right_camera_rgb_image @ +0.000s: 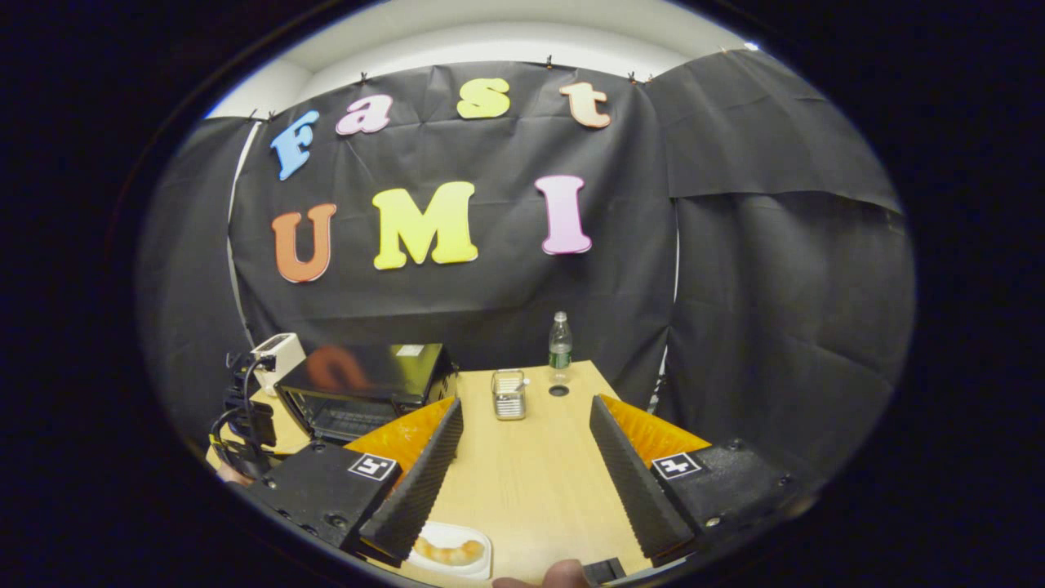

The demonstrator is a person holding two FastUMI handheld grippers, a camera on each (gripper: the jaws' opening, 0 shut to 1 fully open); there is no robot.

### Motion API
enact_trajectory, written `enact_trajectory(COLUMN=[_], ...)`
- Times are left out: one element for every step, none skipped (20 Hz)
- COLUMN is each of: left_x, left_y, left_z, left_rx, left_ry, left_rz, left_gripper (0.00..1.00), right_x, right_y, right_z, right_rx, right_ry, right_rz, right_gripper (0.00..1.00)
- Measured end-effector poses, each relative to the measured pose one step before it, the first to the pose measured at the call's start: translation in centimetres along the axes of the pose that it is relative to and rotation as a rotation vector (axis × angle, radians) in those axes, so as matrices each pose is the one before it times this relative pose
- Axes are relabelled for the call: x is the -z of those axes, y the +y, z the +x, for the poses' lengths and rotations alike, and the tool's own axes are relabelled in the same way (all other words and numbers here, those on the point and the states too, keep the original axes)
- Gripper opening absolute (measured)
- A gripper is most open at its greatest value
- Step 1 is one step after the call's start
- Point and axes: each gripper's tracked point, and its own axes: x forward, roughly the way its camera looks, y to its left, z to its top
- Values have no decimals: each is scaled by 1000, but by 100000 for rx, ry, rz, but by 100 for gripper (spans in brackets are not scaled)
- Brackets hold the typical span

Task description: Open the electric oven with the left hand, put the food in, and close the electric oven.

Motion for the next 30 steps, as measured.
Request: enact_trajectory(left_x=[885, 812, 812, 991, 1188, 636, -217, -201, 305, 104, -5, -225, 112, 52, 15, 79, -103, -125, -246, -335, -126, -115, -485, -631, -867, -1035, -1183, -1288, -1311, -1518], left_y=[208, 222, 239, 393, 271, 121, -34, -38, 15, 111, 31, -1, 6, -22, -29, -65, -89, -33, -16, -9, 84, 119, 165, 232, 185, 107, -20, 28, 88, -27], left_z=[136, 281, 363, 410, 264, 124, 96, 110, 94, 137, 88, 95, 51, -75, -16, 23, -82, -256, -281, -270, -186, -338, -307, -343, -360, -595, -717, -964, -1075, -1258], left_rx=[657, 113, -5, -483, -588, -269, 51, 42, -17, 136, 158, 414, 623, 484, 455, 165, 445, 689, 1011, 1363, 879, 720, 651, 759, 876, 892, 1058, 1083, 906, 670], left_ry=[1916, 2118, 1801, 2428, 3291, 1498, -1381, -898, 599, 512, 71, -774, -3, -507, -544, -711, -1452, -1935, -2060, -2129, -1459, -1197, -2012, -2297, -2509, -3148, -3444, -3990, -4097, -4351], left_rz=[-1943, -2034, -1249, -176, -193, 722, 1930, 1647, 766, 73, -153, 181, 250, 614, 1825, 2180, 3683, 3613, 2417, 340, -1099, -1718, -1218, -159, 730, 920, 833, 1135, 1478, 1383], left_gripper=[96, 96, 95, 96, 95, 95, 96, 96, 96, 95, 96, 96, 96, 96, 96, 96, 96, 96, 96, 95, 95, 94, 94, 94, 93, 94, 93, 93, 93, 93], right_x=[230, -12, 48, 24, 61, 23, 153, 32, -33, -39, 281, -23, 12, -91, 37, 92, 123, 86, 56, 86, 226, 276, 334, 196, 131, 208, 403, 447, 523, 458], right_y=[153, 236, 135, 130, 177, 94, 63, 107, 107, 233, 266, 268, 238, 254, 361, 259, 366, 295, 195, 109, 100, 197, 150, -55, -146, -132, -166, 9, 156, 212], right_z=[-168, -256, -153, -228, -50, -210, -138, -350, -251, -403, -285, -451, -516, -564, -546, -540, -537, -633, -619, -736, -714, -766, -703, -836, -892, -858, -567, -519, -394, -166], right_rx=[-299, -256, -171, -127, -137, 20, 251, 414, 564, 329, 248, 285, 476, 327, 474, 473, 620, 785, 1181, 1446, 1212, 1215, 1478, 1760, 1829, 1968, 1590, 1085, 807, 437], right_ry=[641, 288, 47, 254, 338, 405, 377, 437, 138, 300, 502, 333, 59, -58, -95, 169, 269, 44, -74, -174, 242, 656, 693, 380, -40, -43, 400, 708, 922, 1091], right_rz=[-538, -755, -777, -739, -563, -262, -160, -249, -218, -217, -457, -437, -568, -422, -347, -379, -519, -534, -375, -141, 405, 624, 600, 565, 370, 189, 339, 488, 558, 600], right_gripper=[97, 97, 98, 98, 99, 99, 99, 98, 98, 97, 98, 97, 98, 99, 98, 98, 98, 97, 97, 98, 99, 99, 98, 97, 98, 99, 99, 99, 98, 98])
